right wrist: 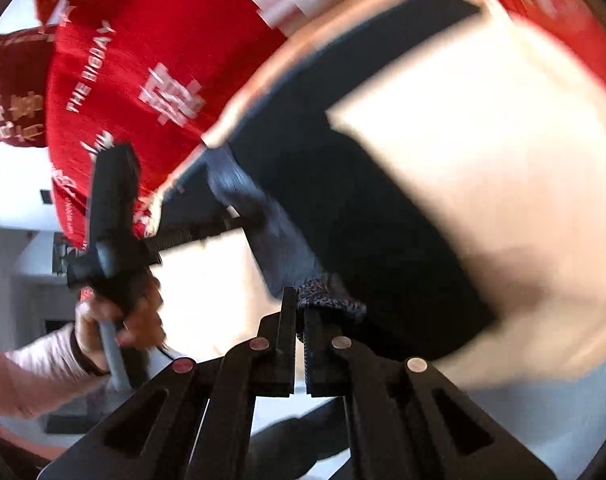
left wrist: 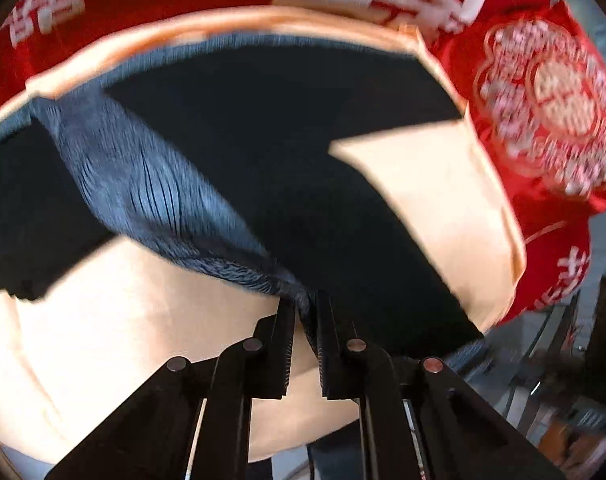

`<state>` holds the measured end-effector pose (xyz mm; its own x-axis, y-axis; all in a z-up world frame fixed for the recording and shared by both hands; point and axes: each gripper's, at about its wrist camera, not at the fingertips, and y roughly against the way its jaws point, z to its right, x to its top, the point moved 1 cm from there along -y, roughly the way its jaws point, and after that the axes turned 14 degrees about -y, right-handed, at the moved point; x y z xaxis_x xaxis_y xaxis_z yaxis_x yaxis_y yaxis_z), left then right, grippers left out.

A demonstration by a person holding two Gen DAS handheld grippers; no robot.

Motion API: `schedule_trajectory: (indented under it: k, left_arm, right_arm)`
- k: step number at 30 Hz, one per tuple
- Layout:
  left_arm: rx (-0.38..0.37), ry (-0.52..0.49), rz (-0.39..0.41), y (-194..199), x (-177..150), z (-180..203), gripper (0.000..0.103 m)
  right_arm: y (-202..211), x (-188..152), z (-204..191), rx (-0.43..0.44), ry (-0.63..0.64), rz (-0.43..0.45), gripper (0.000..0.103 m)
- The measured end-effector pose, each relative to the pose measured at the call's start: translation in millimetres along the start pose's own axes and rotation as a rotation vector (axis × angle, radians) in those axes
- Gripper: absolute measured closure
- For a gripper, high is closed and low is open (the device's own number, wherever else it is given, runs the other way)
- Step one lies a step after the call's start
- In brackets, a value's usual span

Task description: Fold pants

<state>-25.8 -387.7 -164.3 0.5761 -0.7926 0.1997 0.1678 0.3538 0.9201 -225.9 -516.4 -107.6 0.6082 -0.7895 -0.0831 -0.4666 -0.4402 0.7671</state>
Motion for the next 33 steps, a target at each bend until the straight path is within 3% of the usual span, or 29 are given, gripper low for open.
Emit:
schedule_trajectory:
  k: [5,9,12,18,20,23,28,33]
  left_arm:
    - [0.042,-0.008,0.078,31,49,4,0.091]
    - [0.151,-0.015,0.156,54,82,-3,0.091]
    - [0.222,0.02,0.157,56,93,-16,0.091]
    - [0.269,0.116,0.119,30,106,-51,0.091]
    - [0.314,0.124,0.102,15,117,-55,0.091]
    - [0.32,0.155,0.092,5,127,-62,0.091]
    - [0.354,0.225,0.153,25,128,-66,0.091]
    - [0.426,0.197,0.034,4,117,-76,0.091]
  right_arm:
    - [33,92,-35,0.001,0.11,0.043,0.1]
    - [38,176,-47,-0.047,0.139,0.07,0.1]
    - [32,227,-47,-0.099,0.155,0.077,0.1]
    - [-1,312,-29,-0.212,0.143,0.045,0.099]
    - [-14,327,-21,-0.245,0.14,0.028,0.098]
    - [-28,346,-10,-0.301,0.14,0.014,0.098]
    - [-28,359,11,-0.354,0.112,0.023,0.098]
    - [-21,375,31,-0.403,0.044,0.058,0.095]
